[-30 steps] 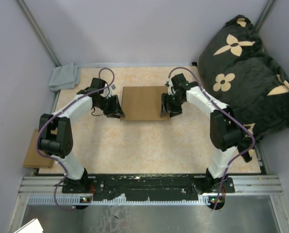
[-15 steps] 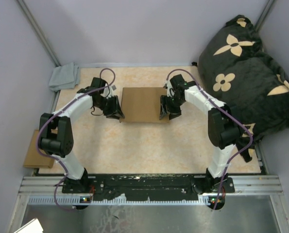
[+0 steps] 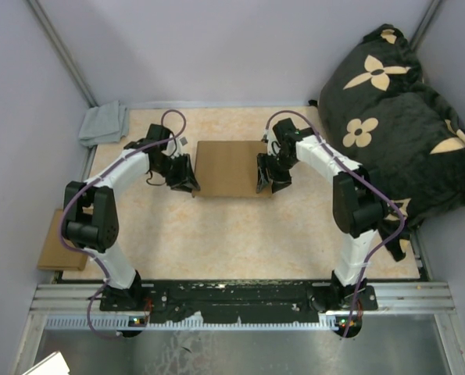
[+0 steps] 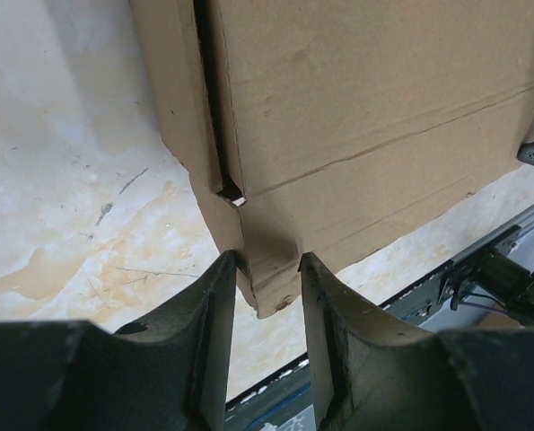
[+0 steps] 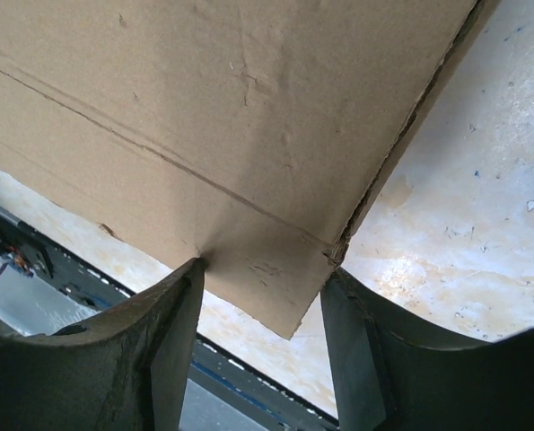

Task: Fold the paper box

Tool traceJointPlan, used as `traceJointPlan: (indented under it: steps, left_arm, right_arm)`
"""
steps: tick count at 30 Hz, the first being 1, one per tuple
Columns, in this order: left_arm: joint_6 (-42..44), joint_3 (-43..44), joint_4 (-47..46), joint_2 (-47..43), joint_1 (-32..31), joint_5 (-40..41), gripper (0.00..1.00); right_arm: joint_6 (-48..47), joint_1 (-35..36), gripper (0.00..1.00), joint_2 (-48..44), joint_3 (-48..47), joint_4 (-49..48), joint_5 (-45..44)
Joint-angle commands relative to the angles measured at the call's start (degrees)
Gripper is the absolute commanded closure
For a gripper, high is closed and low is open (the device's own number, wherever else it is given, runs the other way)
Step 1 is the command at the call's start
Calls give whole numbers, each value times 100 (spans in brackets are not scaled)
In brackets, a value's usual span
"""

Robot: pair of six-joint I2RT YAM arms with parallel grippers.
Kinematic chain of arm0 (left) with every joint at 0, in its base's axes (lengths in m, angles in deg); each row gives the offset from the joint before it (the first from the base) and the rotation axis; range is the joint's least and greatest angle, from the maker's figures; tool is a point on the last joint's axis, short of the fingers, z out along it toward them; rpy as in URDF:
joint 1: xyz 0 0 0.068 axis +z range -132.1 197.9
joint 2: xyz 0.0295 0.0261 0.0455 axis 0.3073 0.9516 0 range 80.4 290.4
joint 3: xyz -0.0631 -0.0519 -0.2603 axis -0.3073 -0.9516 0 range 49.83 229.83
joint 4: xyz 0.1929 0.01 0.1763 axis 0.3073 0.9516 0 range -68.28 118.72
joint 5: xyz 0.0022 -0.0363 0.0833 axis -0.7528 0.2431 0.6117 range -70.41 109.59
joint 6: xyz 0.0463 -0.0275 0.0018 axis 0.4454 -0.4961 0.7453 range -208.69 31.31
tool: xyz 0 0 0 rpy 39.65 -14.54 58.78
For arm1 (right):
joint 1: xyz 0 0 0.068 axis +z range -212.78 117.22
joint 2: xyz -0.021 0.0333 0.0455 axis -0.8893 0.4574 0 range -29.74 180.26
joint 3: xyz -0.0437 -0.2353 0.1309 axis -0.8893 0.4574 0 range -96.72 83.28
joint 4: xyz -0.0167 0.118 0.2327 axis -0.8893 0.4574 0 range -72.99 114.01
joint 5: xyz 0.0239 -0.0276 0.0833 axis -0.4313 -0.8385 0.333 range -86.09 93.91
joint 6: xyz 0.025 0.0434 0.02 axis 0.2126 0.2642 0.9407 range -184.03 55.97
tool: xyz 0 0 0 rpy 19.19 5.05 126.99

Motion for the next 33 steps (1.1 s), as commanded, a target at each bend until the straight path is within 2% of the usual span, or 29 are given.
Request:
traceJointPlan:
  steps: [1,14,22,26,33]
  left_arm:
    - [82,-74,-160,123,-37,-197,59]
    - [141,-193,-356,236,-37,-43,59]
    - [256,-274,-490,354,-37,391,59]
    - [308,-337,-640,377,-36,658,59]
    - [311,-327,-737,294,-45,825,59]
  right_arm:
    - [-60,-14,45,14,-2,-217,90]
    - [-7,-29,44,192,157,-655,-86]
    - [2,-43,41,180,378,-1084,-676]
    - [2,-42,41,-1,605,-1487,-1057]
    - [-61,-42,41,-412,704,-1764,-990]
